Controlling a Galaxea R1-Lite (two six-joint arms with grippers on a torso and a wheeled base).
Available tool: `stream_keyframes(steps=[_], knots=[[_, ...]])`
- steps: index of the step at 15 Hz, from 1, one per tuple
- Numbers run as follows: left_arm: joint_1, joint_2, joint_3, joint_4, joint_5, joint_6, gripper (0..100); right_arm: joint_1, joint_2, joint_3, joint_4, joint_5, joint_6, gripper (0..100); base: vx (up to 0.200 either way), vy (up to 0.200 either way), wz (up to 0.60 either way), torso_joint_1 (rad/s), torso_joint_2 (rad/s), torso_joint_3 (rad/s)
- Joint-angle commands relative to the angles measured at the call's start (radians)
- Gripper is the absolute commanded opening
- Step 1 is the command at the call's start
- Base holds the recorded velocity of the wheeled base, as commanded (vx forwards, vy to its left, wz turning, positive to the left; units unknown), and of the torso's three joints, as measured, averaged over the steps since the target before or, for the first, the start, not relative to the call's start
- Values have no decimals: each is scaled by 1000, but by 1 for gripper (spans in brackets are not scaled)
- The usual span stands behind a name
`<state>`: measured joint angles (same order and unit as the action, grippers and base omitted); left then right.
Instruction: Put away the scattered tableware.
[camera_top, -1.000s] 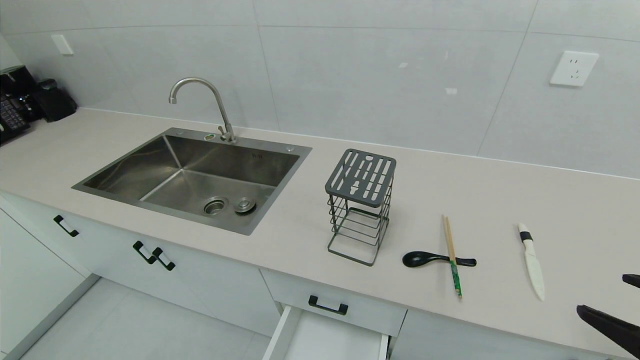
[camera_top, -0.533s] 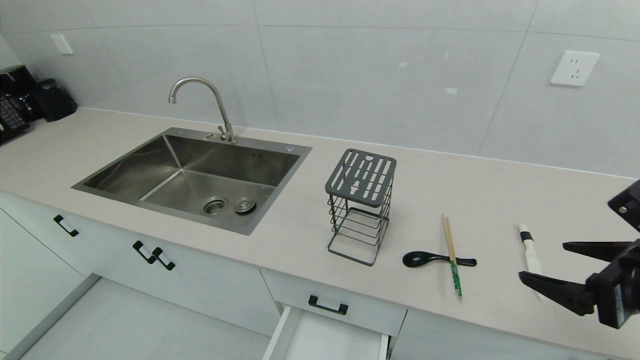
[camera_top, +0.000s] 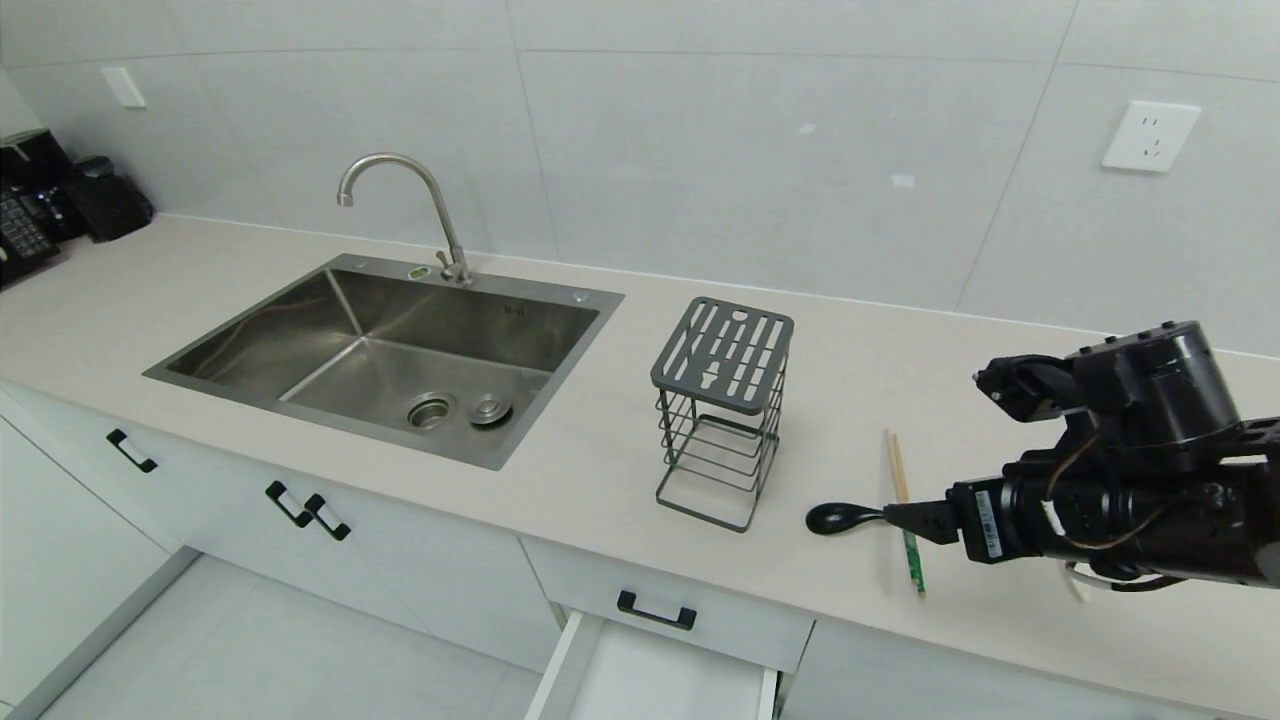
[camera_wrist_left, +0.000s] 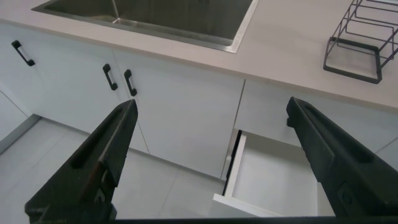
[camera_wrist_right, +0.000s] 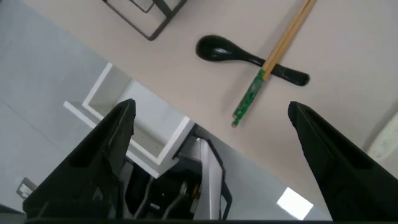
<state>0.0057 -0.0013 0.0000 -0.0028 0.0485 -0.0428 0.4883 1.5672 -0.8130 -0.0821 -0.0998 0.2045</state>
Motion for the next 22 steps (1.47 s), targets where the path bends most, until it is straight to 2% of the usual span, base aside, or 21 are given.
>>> stream_keyframes(steps=[1, 3, 7, 16, 22], knots=[[0, 1, 0, 0, 1, 0, 100, -11, 97, -6, 1, -1, 24, 100, 0, 0, 0, 0, 0, 0], [0, 1, 0, 0, 1, 0, 100, -10, 112, -6, 1, -15, 84, 100, 0, 0, 0, 0, 0, 0], [0, 1, 0, 0, 1, 0, 100, -31, 174, -11, -1, -32, 107, 100, 0, 0, 0, 0, 0, 0], [0, 1, 0, 0, 1, 0, 100, -31, 375, -49, -110, -35, 101, 100, 0, 0, 0, 0, 0, 0], [0, 1, 0, 0, 1, 0, 100, -88, 474, -92, -111, -35, 98, 100, 0, 0, 0, 0, 0, 0]])
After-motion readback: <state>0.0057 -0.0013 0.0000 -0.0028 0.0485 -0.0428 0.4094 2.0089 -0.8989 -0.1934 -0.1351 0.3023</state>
